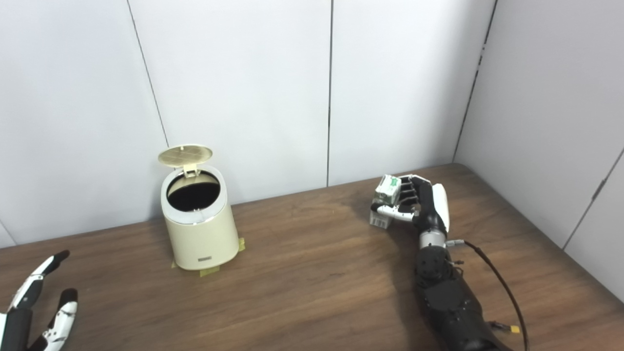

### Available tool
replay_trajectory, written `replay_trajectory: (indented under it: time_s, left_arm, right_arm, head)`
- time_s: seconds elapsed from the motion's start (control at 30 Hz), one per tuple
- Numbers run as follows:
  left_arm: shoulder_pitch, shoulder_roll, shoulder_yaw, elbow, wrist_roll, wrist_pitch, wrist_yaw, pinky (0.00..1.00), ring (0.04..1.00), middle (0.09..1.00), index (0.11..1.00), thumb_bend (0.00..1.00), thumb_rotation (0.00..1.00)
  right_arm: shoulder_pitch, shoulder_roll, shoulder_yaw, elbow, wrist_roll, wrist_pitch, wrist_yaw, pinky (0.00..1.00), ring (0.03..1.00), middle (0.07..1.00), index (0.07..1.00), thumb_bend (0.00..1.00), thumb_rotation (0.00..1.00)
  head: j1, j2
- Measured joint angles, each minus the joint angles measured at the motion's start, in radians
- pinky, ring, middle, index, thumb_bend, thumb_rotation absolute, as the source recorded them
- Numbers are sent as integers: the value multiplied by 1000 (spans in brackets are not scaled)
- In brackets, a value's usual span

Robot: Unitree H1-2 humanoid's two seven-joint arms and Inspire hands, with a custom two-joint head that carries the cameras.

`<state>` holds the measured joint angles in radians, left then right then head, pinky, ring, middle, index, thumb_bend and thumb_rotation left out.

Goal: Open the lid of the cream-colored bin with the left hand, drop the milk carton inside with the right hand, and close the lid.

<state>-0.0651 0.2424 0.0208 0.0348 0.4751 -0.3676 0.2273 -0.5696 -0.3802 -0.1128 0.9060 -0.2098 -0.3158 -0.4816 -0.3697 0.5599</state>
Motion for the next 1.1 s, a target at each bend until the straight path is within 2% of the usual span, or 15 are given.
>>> replay_trajectory:
  time_s: [0.1, 0.27, 0.5, 0.63, 0.87, 1.0, 1.1]
  left_arm:
    - [0, 0, 0, 0, 4, 0, 0, 907, 878, 882, 876, 226, 693]
    - [-1, -1, 0, 2, 4, 0, 1, 922, 881, 887, 877, 235, 696]
    - [-1, -1, -1, 2, 4, 0, 1, 927, 888, 893, 882, 233, 685]
    - [-2, -1, -1, 3, 4, 0, 1, 927, 891, 895, 880, 228, 633]
    - [-1, -1, -6, 3, 14, 0, 1, 919, 892, 894, 877, 231, 642]
    - [-1, -1, -8, 2, 33, 0, 4, 905, 881, 882, 861, 232, 595]
    - [-1, -2, -11, 2, 38, -1, 8, 914, 881, 884, 868, 233, 602]
  right_arm:
    - [-12, 10, 4, 6, -16, 27, -36, 428, 458, 529, 442, 515, 0]
    - [-21, 17, 8, 3, -25, 55, -52, 397, 448, 514, 465, 518, 0]
    - [-23, 17, 5, -5, -12, 74, -40, 401, 428, 531, 477, 516, 0]
    - [-19, 20, 1, -30, 3, 89, -24, 409, 432, 535, 466, 515, 0]
    - [12, 32, 11, -111, -15, 139, -24, 423, 448, 509, 476, 519, 0]
    - [52, 49, 17, -210, -20, 176, -3, 444, 471, 509, 464, 518, 0]
    - [72, 60, 26, -274, -20, 182, 18, 450, 479, 516, 452, 517, 0]
  head:
    - [0, 0]
    - [0, 0]
    - [2, -2]
    - [3, -2]
    - [28, 0]
    - [35, 3]
    - [40, 2]
